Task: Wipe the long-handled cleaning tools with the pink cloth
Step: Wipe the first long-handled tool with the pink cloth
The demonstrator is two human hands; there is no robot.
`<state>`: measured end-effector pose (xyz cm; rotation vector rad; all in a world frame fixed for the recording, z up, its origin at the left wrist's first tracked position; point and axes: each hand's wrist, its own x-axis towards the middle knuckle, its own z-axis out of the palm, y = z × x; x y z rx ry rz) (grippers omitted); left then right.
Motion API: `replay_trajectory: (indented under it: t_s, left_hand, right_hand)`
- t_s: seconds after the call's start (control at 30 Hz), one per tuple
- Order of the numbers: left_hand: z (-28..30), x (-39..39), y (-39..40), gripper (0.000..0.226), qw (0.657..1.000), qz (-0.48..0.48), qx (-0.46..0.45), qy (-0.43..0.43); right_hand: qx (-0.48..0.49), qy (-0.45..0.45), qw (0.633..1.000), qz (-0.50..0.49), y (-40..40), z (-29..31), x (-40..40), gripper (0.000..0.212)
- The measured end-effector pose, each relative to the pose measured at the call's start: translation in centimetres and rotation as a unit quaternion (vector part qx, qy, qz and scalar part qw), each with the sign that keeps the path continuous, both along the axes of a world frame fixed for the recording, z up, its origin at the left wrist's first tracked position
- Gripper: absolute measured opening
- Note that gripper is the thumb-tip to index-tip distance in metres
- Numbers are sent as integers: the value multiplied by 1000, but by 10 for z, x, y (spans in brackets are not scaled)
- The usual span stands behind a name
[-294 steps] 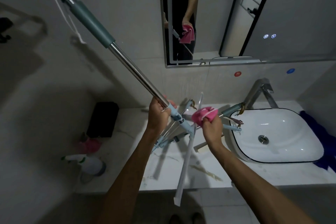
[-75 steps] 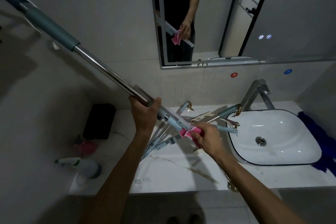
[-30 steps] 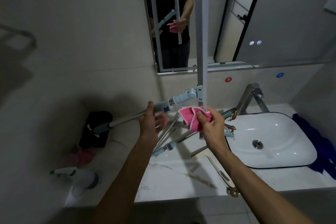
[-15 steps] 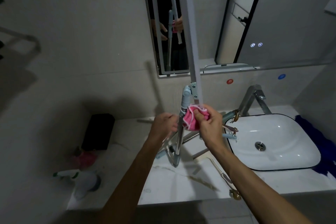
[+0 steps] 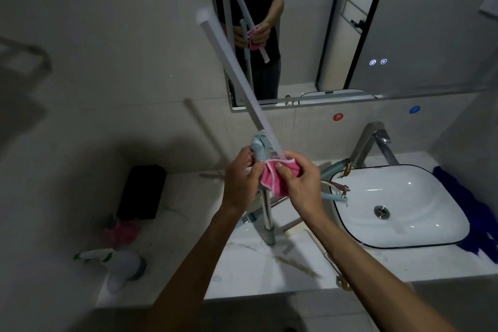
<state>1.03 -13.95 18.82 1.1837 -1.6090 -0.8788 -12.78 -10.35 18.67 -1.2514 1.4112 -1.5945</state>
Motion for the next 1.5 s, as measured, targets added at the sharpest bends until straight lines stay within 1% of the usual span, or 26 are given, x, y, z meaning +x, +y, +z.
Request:
replay_trajectory:
  t_s: [0.03,0.17,0.27,0.3,0.33,0.4,0.47,0.6,0.7,0.87,0.97,1.07,1.1,1.17,1.23,1.27,1.3,1.33,1.43,1.5]
  left_hand:
    - [-3,1,0,17,1000,4,2,7]
    - [-8,3,5,19,1000,23,11,5]
    - [-12,6,8,18,999,37,-1,-2]
    - [-14,7,7,16,999,37,-2,3]
    - [-14,9,7,14,999,38,-1,6]
    - [-15,10,6,15,999,48,-2,8]
    - [-17,12,7,16,998,59,-5,8]
    - [-17,15,7,18,997,76,-26,3]
    - [-11,16,3,18,996,73,-46,-8]
    - [-11,21,-2,13,993,86,-69,-30]
    - [-13,22,-3,13,991,108,-70,-39]
    - [-13,18,-2,13,991,99,-79,-40]
    - [-12,17,-2,13,992,92,-78,-43]
    - [-13,15,-2,13,994,69,-65,-48]
    - [-12,12,1,19,996,49,-48,-53]
    - [-11,11,3,22,997,41,-43,-49]
    - [-9,12,4,25,998,37,-38,-44]
    - [-10,13,5,26,998,34,-32,-36]
    - [-7,17,9,24,999,7,-20,-37]
    - [-8,17,11,27,998,-2,-24,-59]
  right_hand:
    - [-2,19,1000,-5,-1,0,0,28]
    - [27,79,996,-12,-6,-6,1,23]
    - [39,133,990,-9,-7,-15,0,35]
    - [37,146,989,-5,-6,-19,-1,34]
    - [38,156,987,7,-5,-25,-2,29]
    - [71,173,981,44,-2,-37,-3,22]
    - [108,195,972,80,1,-50,-5,21]
    - [144,239,954,105,4,-60,-8,20]
    - [182,231,949,110,3,-65,-9,23]
    - [194,184,962,57,1,-55,-9,26]
    - [158,141,977,-6,0,-44,-6,27]
    - [89,86,991,-40,2,-28,0,18]
    - [69,75,994,-38,3,-20,4,15]
    - [36,49,998,1,3,-2,12,12]
    - [27,34,996,72,1,9,20,23]
    - [31,30,994,102,0,11,23,30]
    - [32,37,992,120,-2,10,25,32]
    - [28,57,991,122,-5,7,25,29]
    - [21,136,988,67,-8,-11,20,10]
    - [8,144,989,39,-8,-19,16,7]
